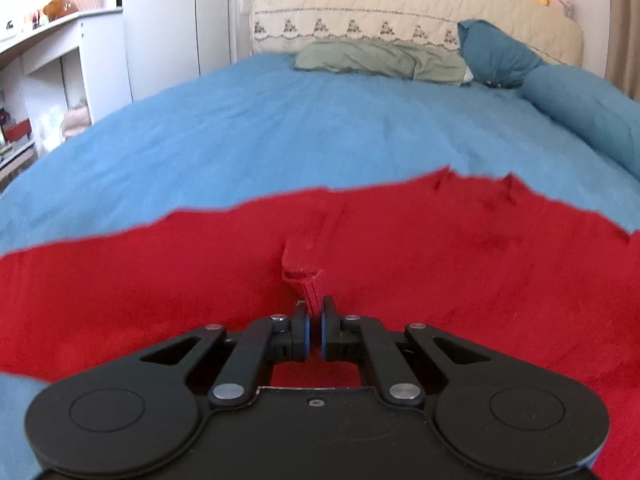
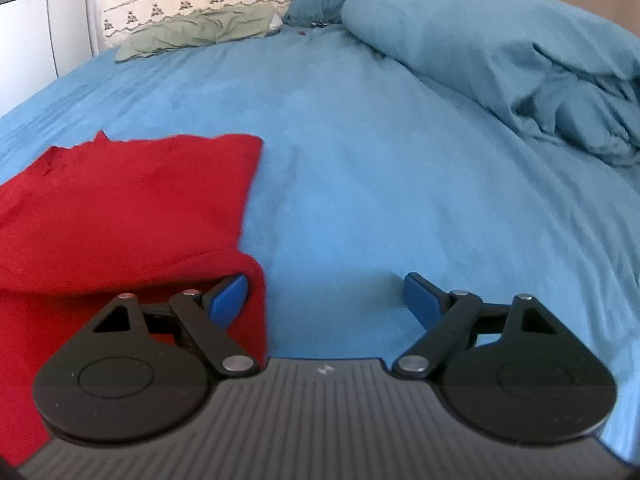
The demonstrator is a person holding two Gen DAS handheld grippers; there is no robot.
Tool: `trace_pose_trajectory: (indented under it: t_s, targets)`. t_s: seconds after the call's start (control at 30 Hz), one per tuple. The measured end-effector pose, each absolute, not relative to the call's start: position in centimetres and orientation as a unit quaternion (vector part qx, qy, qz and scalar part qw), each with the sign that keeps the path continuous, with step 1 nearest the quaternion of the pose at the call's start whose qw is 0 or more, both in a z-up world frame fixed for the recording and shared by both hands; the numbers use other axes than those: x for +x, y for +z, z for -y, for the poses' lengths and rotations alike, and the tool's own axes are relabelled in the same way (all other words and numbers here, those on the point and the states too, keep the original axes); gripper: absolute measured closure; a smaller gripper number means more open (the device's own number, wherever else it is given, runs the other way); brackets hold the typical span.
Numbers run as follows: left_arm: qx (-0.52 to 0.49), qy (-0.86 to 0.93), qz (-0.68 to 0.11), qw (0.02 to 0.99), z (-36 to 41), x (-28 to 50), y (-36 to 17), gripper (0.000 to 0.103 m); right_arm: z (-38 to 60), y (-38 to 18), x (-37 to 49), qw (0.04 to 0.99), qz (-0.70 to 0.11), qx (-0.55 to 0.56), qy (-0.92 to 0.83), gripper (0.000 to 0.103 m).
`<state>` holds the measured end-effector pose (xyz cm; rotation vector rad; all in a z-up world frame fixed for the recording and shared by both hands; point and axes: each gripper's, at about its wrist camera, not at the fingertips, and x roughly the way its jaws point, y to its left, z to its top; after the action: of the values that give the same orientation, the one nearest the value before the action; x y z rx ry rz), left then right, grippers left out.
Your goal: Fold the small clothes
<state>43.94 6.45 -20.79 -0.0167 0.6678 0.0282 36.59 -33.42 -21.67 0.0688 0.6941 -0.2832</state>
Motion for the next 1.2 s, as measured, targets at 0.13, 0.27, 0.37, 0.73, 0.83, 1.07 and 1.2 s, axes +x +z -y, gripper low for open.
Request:
trace_pose_trajectory:
  t_s: [0.13, 0.27, 0.37, 0.73, 0.83, 1.07, 1.2]
  targets:
    - [0.018, 0.038, -0.330, 0.943, -6.7, 43.2, -20.1, 0.054, 33.2, -21.4, 36.2, 0.929, -0.346, 0.012, -0.130, 0.002]
    - [0.035, 0.045, -0.293, 0.954, -7.1, 40.8, -17.8, 0.035, 32.7, -19.2, 34.6, 0.940, -0.324, -0.011, -0.105, 0.001]
    - [0.019, -0.027, -0.299, 0.954, -6.0, 40.8, -17.4, 0.033, 31.6, -17.3, 34.6, 0.954, -0.296, 0.033, -0.024, 0.001]
    - [-0.013, -0.057, -0.352, 0.934, -4.2, 44.2, -20.7, 0.031, 29.8, -22.0, 37.3, 0.940, -0.328, 0.086, 0.026, 0.003]
    - [-0.014, -0.052, -0.358, 0.932, -4.2, 44.1, -20.1, 0.031, 29.4, -22.1, 37.3, 0.941, -0.330, 0.073, 0.026, 0.003]
    - [-0.004, -0.047, -0.326, 0.944, -3.9, 40.4, -13.6, 0.030, 27.7, -16.0, 35.9, 0.950, -0.304, 0.056, 0.049, 0.001]
    - [-0.006, -0.041, -0.312, 0.949, -4.8, 37.0, -9.1, 0.015, 25.6, -11.4, 34.3, 0.951, -0.304, 0.022, 0.058, 0.000]
